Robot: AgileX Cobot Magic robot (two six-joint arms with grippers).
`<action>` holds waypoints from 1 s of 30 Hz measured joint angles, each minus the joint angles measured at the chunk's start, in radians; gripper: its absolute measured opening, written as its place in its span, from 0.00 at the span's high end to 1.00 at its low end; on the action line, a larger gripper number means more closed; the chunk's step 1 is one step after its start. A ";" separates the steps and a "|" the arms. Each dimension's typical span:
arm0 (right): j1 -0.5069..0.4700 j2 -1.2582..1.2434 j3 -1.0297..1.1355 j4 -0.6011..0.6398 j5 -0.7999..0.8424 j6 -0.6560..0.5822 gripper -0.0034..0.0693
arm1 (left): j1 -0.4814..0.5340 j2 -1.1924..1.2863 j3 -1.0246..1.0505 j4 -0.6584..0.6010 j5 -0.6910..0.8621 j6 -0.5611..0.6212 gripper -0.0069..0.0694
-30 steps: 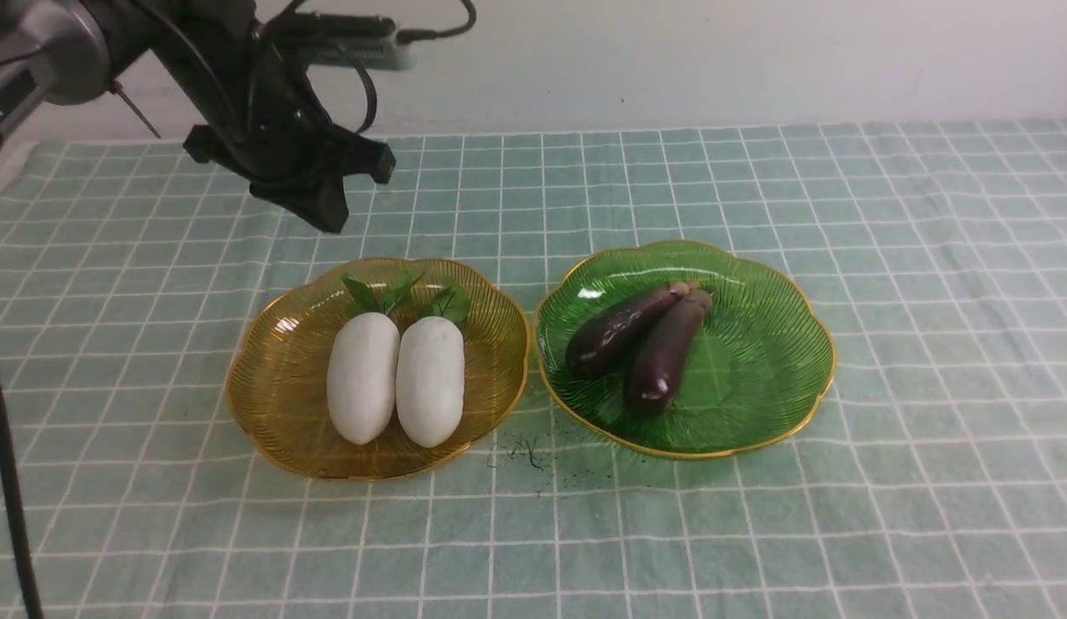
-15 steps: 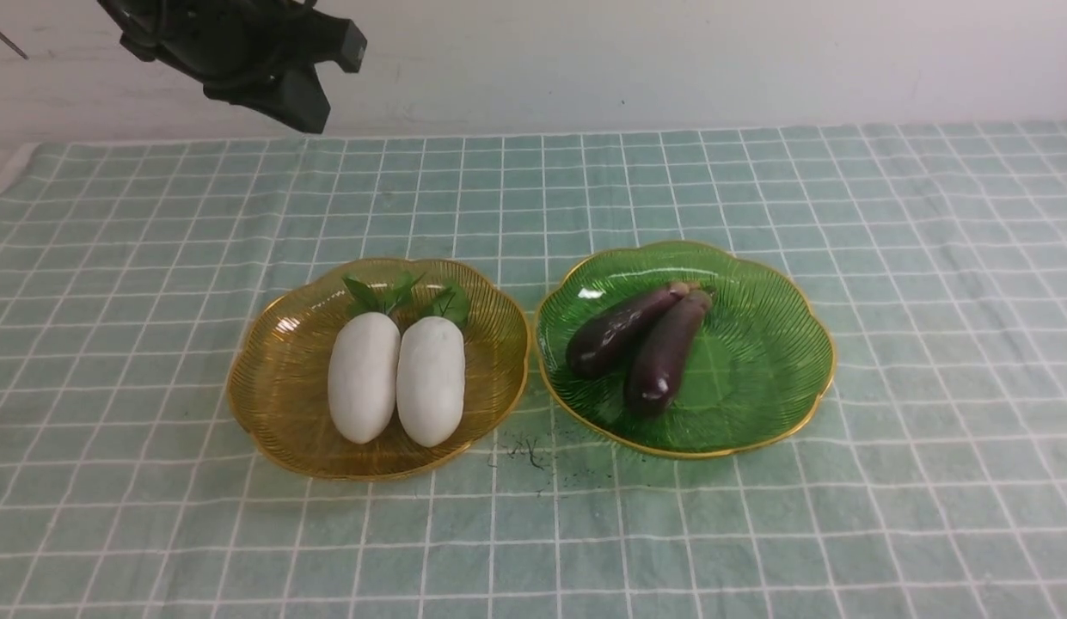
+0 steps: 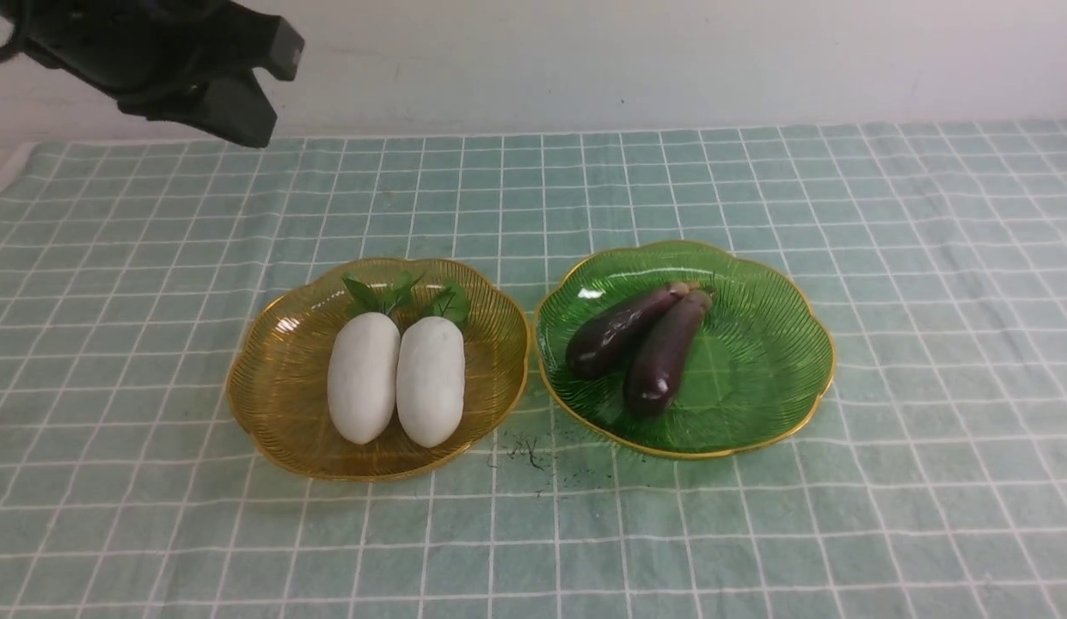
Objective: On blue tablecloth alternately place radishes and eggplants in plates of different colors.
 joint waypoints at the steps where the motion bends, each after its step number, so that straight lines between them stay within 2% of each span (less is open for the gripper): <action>1: 0.000 0.000 0.000 -0.011 -0.001 0.000 0.97 | 0.000 -0.029 0.014 0.001 0.000 0.000 0.92; 9: 0.000 0.000 0.000 -0.022 -0.001 0.000 0.97 | 0.000 -0.288 0.210 0.009 0.000 0.000 0.92; 17: 0.000 0.000 0.000 -0.022 -0.001 0.004 0.97 | 0.000 -0.583 0.520 0.038 0.002 0.000 0.92; 25: 0.000 0.000 0.000 -0.017 -0.001 0.146 0.97 | 0.000 -0.881 0.784 0.034 0.004 0.000 0.92; 30: 0.000 0.000 0.000 -0.013 -0.001 0.182 0.97 | 0.000 -1.079 0.911 0.034 -0.035 0.003 0.92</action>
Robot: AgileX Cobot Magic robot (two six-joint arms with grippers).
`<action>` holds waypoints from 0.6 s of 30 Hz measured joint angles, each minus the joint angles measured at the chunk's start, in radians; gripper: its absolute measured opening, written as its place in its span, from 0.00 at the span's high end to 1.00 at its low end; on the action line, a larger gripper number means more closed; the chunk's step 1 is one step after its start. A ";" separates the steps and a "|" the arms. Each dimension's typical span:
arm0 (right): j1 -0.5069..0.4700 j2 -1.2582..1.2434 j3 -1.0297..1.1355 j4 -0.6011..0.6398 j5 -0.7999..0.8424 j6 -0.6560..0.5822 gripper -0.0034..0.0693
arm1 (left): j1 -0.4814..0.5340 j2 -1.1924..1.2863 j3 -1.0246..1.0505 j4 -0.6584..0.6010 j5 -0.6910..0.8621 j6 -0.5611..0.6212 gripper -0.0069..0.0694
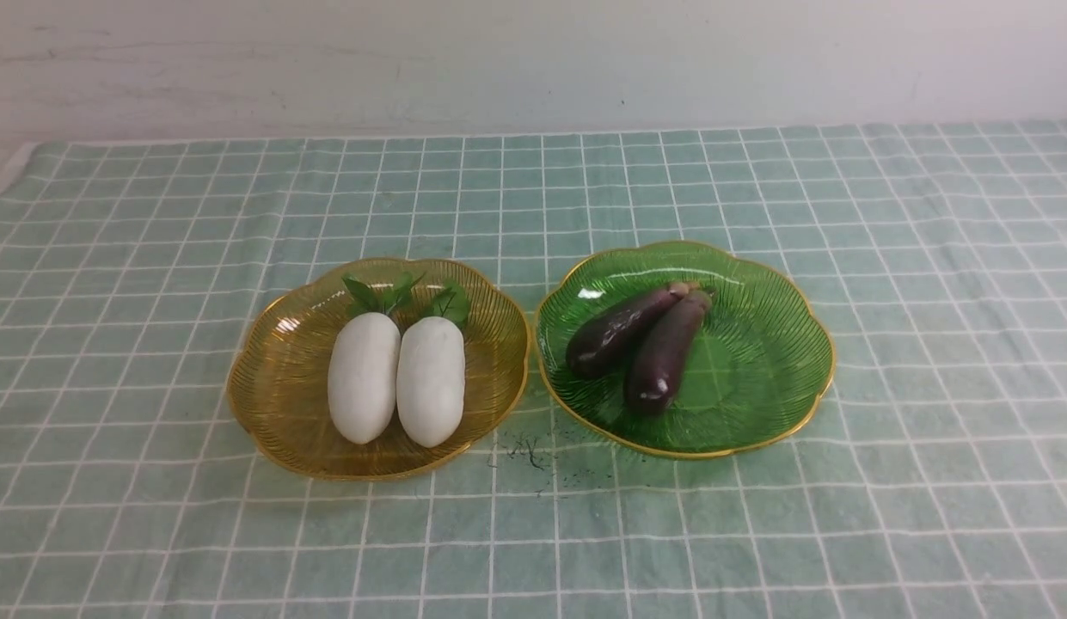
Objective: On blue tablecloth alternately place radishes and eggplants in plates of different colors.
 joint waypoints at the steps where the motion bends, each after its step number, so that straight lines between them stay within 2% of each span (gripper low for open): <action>1: 0.000 0.000 0.000 0.001 0.000 0.000 0.97 | 0.000 -0.036 0.033 0.000 -0.040 0.000 0.92; 4: 0.000 0.000 0.000 0.001 0.000 0.003 0.97 | 0.000 -0.173 0.153 0.000 -0.286 -0.002 0.92; 5: 0.000 0.000 0.000 0.001 0.000 0.003 0.97 | 0.000 -0.179 0.160 0.000 -0.316 -0.002 0.92; 7: 0.000 0.000 0.000 0.001 0.000 0.003 0.97 | 0.000 -0.250 0.256 0.000 -0.533 -0.002 0.92; 9: 0.000 0.000 0.000 0.001 0.000 0.003 0.97 | 0.000 -0.276 0.305 -0.001 -0.634 -0.003 0.92; 11: 0.000 0.000 0.000 0.001 0.000 0.003 0.97 | 0.000 -0.283 0.341 -0.003 -0.681 -0.003 0.92; 18: 0.000 0.000 0.000 0.001 0.000 0.003 0.97 | 0.000 -0.283 0.392 -0.003 -0.704 -0.003 0.92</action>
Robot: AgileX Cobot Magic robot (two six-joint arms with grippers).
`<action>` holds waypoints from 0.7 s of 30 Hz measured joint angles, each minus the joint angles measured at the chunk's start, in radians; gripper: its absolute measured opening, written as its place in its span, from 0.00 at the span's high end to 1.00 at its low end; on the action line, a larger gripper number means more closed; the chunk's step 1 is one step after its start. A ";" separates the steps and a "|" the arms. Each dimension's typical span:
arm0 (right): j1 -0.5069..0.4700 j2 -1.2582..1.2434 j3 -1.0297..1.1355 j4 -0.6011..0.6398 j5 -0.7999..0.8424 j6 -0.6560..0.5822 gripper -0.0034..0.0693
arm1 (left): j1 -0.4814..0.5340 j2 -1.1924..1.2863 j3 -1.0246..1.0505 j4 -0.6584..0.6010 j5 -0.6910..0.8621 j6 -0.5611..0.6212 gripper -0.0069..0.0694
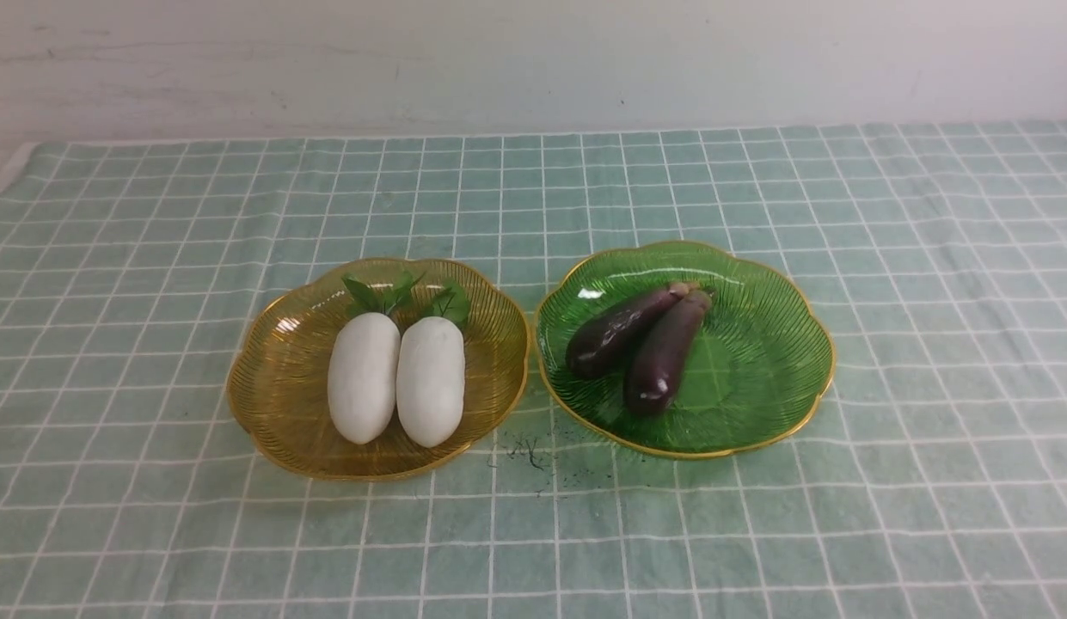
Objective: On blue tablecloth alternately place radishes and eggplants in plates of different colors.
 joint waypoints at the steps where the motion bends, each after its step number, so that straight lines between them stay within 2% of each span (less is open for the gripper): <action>1: 0.000 0.000 0.000 0.000 0.000 0.000 0.97 | 0.000 0.000 0.006 0.000 0.001 0.000 0.92; 12: 0.001 0.000 0.000 0.000 0.000 0.000 0.97 | 0.002 -0.024 0.021 0.002 0.011 0.000 0.92; 21: 0.001 0.000 0.000 0.000 0.000 0.000 0.97 | 0.153 -0.168 0.285 0.013 -0.045 0.000 0.92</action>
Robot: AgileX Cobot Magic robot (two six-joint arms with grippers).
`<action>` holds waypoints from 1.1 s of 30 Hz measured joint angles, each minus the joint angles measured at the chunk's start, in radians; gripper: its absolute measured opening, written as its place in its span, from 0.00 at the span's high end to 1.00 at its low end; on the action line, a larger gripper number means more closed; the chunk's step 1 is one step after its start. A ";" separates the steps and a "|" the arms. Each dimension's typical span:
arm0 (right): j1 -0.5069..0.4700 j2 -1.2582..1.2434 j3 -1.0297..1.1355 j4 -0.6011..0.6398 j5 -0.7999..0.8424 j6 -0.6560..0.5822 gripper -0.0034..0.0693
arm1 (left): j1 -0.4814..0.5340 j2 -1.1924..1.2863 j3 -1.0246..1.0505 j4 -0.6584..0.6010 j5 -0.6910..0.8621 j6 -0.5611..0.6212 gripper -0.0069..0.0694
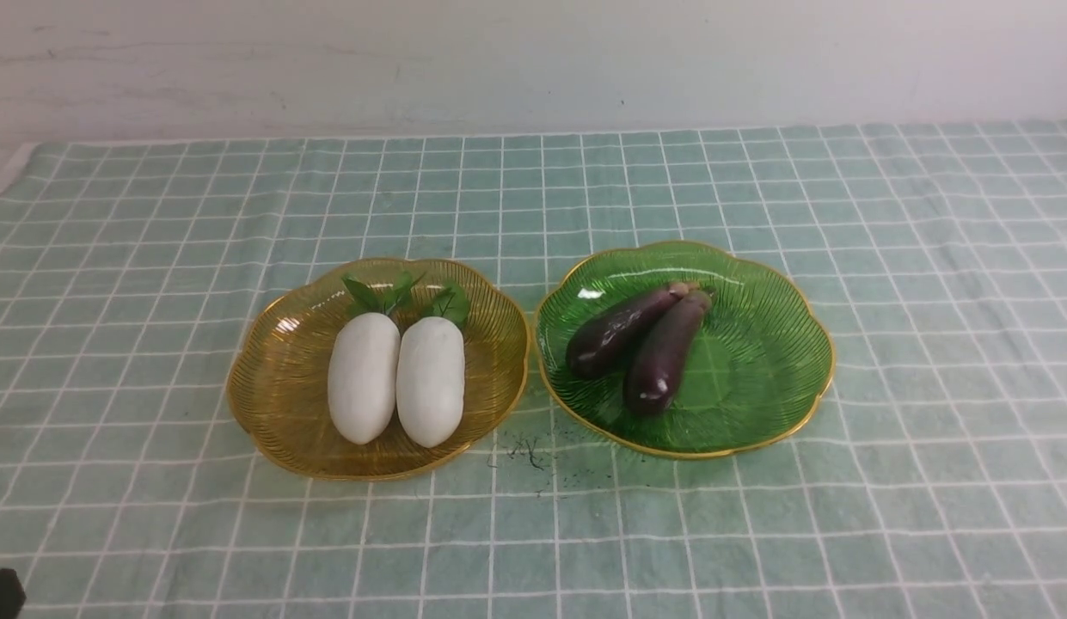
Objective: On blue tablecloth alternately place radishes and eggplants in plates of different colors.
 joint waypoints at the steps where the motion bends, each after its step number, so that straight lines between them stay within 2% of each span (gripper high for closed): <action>1: 0.001 0.000 0.000 0.001 0.000 0.000 0.97 | 0.005 -0.002 0.038 0.008 -0.018 0.000 0.92; 9: 0.001 0.000 0.000 0.001 0.000 0.000 0.97 | -0.055 -0.002 0.155 0.054 -0.050 0.000 0.92; 18: 0.001 0.000 0.000 0.001 0.000 0.000 0.97 | -0.056 -0.002 0.160 0.058 -0.075 -0.001 0.92; 33: 0.004 0.000 0.000 0.001 0.000 0.000 0.97 | 0.024 -0.002 0.161 0.059 -0.078 -0.001 0.92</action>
